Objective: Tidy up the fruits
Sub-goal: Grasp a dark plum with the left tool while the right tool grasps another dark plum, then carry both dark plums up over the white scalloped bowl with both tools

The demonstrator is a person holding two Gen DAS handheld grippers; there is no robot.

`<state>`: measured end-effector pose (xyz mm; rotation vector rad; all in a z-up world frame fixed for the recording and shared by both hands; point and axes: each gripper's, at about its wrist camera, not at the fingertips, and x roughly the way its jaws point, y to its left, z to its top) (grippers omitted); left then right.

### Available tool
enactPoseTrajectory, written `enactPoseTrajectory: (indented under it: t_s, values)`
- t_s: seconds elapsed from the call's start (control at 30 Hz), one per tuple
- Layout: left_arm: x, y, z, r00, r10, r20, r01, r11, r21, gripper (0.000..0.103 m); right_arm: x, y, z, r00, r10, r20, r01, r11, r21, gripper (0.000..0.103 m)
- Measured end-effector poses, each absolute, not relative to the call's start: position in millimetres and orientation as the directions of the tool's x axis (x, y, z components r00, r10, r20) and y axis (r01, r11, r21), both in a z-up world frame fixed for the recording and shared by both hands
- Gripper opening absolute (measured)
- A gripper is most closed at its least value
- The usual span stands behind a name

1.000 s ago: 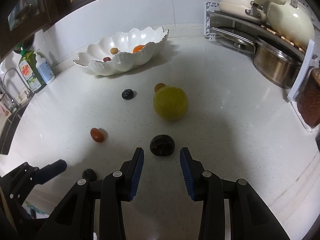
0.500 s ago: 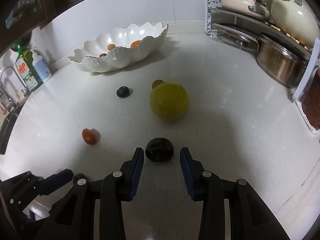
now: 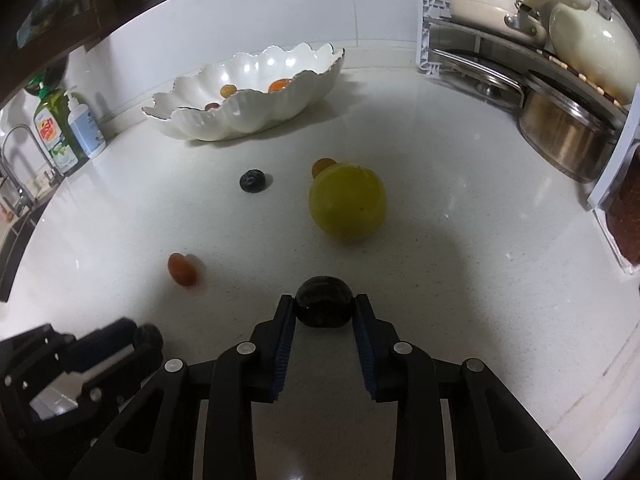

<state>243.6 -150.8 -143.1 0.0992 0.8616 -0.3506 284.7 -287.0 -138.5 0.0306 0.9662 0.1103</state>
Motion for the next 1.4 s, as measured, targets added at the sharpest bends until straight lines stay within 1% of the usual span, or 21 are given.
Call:
enactPoseTrajectory:
  t_s: [0.4, 0.77, 1.03, 1.4]
  values:
    - [250.5, -134.7, -118.5, 0.636, -0.275, -0.721, 0.333, 0.941, -0.065, 0.023, 272.0, -277.9, -115.4, 0.585, 0.118, -0.802, -0.069, 0.993, 0.096, 0.031]
    - [260.0, -117.9, -85.0, 0.69, -0.292, -0.662, 0.336, 0.94, -0.065, 0.023, 268.5, -264.8, -84.9, 0.63, 0.121, -0.767, -0.051, 0.992, 0.115, 0.031]
    - [267.9, -101.8, -62.0, 0.722, -0.306, -0.62, 0.342, 0.938, -0.065, 0.023, 275.1, -253.5, -62.0, 0.669, 0.12, -0.733, -0.039, 0.991, 0.126, 0.031]
    - [298.9, -76.6, -32.9, 0.754, -0.32, -0.573, 0.35, 0.935, -0.061, 0.023, 297.6, -231.7, -35.7, 0.717, 0.104, -0.689, -0.028, 0.992, 0.12, 0.031]
